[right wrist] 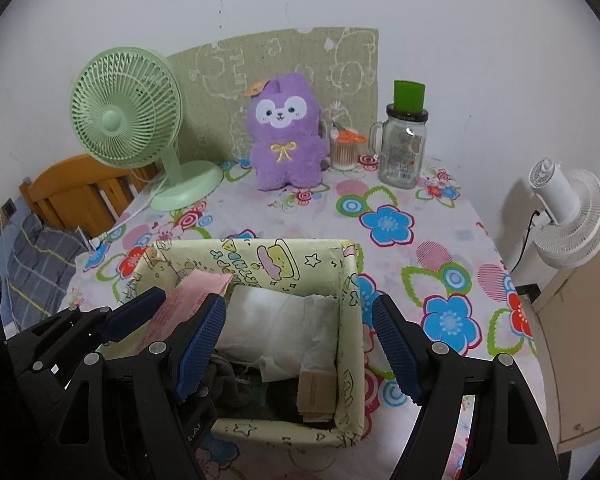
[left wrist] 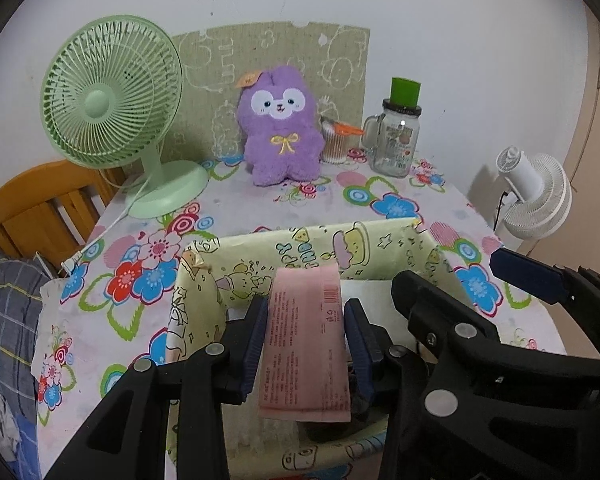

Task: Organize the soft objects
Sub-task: 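Lower the pink tissue pack into the box and open the left tool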

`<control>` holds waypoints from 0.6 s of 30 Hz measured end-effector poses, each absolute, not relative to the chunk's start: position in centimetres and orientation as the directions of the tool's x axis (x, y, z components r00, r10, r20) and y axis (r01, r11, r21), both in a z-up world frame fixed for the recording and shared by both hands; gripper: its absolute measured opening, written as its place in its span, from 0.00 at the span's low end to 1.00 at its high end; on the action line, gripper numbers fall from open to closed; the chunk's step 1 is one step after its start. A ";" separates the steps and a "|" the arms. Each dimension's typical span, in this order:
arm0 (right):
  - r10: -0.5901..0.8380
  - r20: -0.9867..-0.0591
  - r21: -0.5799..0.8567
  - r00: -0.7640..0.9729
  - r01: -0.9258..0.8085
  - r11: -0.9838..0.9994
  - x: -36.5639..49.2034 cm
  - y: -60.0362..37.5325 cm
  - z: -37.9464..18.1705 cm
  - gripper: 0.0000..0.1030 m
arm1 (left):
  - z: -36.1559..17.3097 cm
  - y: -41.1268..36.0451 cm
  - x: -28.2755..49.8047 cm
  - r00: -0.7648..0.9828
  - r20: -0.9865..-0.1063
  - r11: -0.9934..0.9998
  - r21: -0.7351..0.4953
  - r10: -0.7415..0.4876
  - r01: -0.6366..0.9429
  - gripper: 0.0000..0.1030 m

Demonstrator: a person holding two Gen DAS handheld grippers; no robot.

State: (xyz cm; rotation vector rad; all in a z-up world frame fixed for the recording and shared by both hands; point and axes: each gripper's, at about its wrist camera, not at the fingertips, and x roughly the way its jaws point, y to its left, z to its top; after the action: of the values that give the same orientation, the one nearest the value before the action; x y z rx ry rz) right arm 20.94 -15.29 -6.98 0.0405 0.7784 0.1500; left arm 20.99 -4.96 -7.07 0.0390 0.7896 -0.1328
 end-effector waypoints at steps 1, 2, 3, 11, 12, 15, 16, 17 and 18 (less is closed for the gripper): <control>0.150 -0.699 0.090 0.699 -0.121 0.988 21.1 -15.2 -7.2 0.77 | -7.3 -4.9 21.1 0.693 -0.713 0.991 -0.013 -0.102 0.132 0.40; 0.153 -0.704 0.092 0.694 -0.125 0.988 21.4 -15.1 -7.4 0.77 | -7.4 -4.8 21.2 0.691 -0.716 0.991 -0.013 -0.100 0.130 0.40; 0.155 -0.707 0.093 0.690 -0.127 0.988 21.5 -15.0 -7.6 0.77 | -7.6 -4.7 21.3 0.687 -0.720 0.992 -0.014 -0.098 0.128 0.41; 0.163 -0.732 0.106 0.661 -0.126 0.986 22.4 -14.7 -8.9 0.77 | -8.6 -4.5 21.7 0.668 -0.739 0.992 -0.006 -0.089 0.125 0.61; 0.163 -0.734 0.108 0.660 -0.125 0.986 22.4 -14.8 -9.0 0.77 | -8.6 -4.5 21.6 0.670 -0.737 0.992 -0.004 -0.088 0.126 0.62; 0.162 -0.732 0.108 0.662 -0.122 0.987 22.2 -14.8 -8.9 0.77 | -8.3 -4.5 21.3 0.675 -0.732 0.992 -0.003 -0.087 0.125 0.68; 0.164 -0.731 0.110 0.663 -0.122 0.986 22.1 -14.8 -8.8 0.77 | -8.2 -4.5 21.1 0.677 -0.732 0.993 -0.001 -0.084 0.122 0.71; 0.166 -0.730 0.111 0.663 -0.125 0.986 22.0 -14.8 -8.7 0.76 | -8.1 -4.4 21.0 0.677 -0.732 0.993 0.003 -0.078 0.118 0.74; 0.166 -0.727 0.110 0.666 -0.126 0.986 21.8 -14.8 -8.6 0.76 | -8.0 -4.3 20.8 0.679 -0.730 0.993 0.004 -0.076 0.116 0.75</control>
State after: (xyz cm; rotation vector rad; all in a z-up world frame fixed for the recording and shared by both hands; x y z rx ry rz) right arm 21.78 -14.76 -8.63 0.0515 0.8261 0.1645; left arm 20.80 -4.34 -7.97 0.0518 0.8173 -0.1083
